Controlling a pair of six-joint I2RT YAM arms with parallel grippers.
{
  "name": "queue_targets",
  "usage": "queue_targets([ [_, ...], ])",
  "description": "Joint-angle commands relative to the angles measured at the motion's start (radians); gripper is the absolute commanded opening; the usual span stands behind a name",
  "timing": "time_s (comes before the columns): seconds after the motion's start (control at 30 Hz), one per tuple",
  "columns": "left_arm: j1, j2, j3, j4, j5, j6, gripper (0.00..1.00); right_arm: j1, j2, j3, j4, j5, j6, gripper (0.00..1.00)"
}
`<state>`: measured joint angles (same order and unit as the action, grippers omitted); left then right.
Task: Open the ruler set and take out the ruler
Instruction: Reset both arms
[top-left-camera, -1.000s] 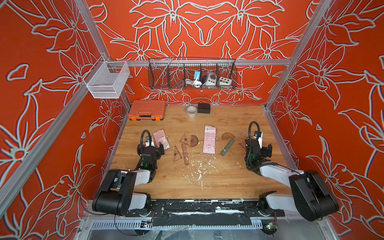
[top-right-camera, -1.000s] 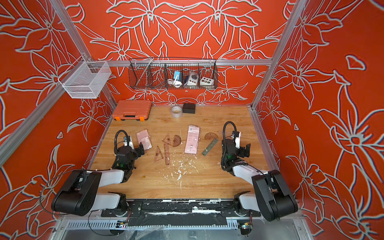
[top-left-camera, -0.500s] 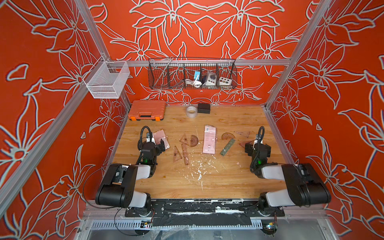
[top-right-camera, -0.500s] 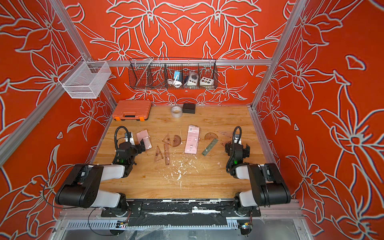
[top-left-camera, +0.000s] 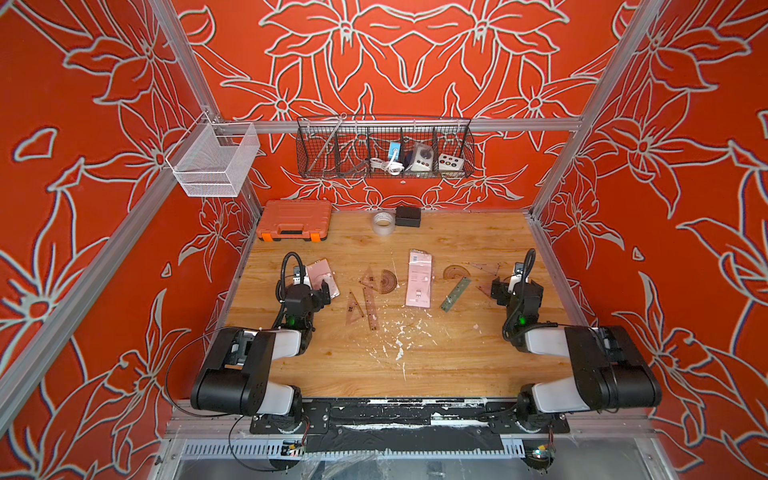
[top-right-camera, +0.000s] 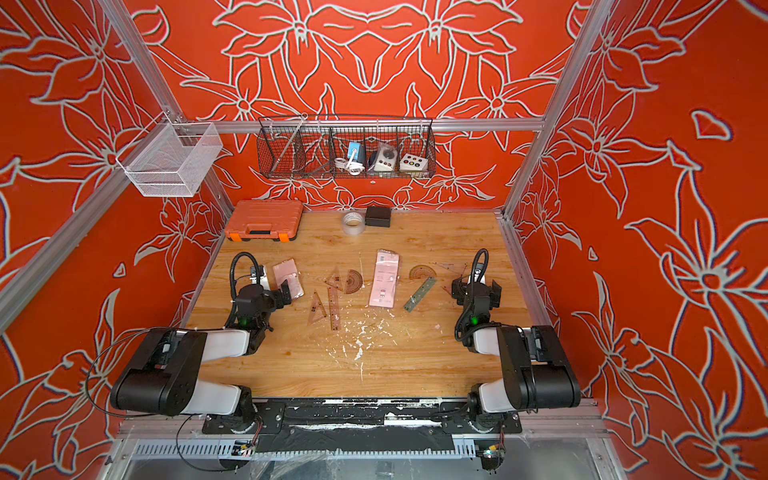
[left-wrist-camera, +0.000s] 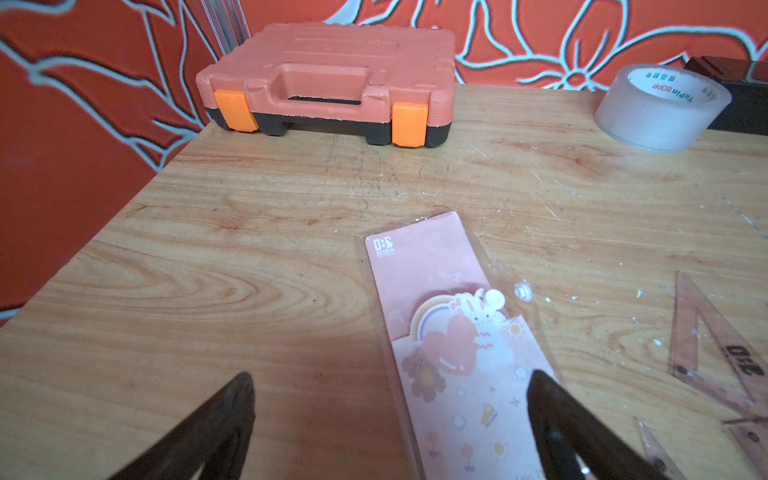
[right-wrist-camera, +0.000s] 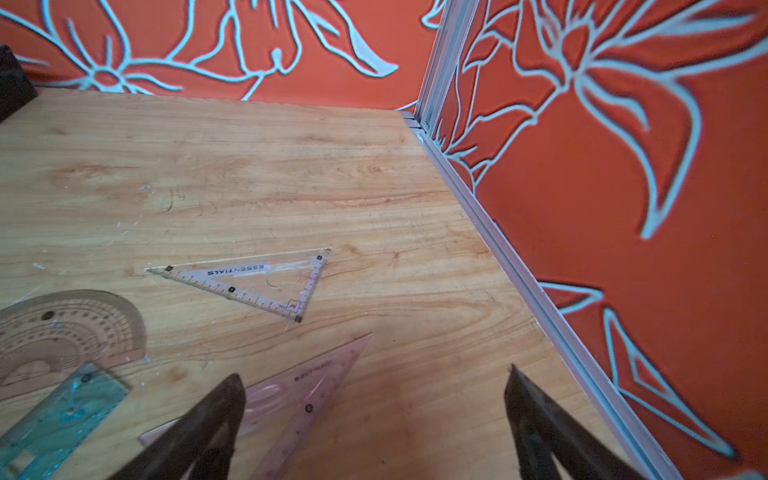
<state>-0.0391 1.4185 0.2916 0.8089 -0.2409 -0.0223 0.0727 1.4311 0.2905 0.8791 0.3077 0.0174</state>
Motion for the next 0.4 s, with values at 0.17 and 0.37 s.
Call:
queue_targets([
  [0.17, 0.005, -0.006, 0.002, 0.004, 0.007, 0.001, 1.0, -0.008, 0.004, 0.024, -0.032, -0.03, 0.018, 0.98],
  [0.37, 0.005, -0.007, 0.001, 0.005, 0.007, 0.001, 1.0, -0.008, -0.009, 0.005, -0.012, -0.035, 0.014, 0.98],
])
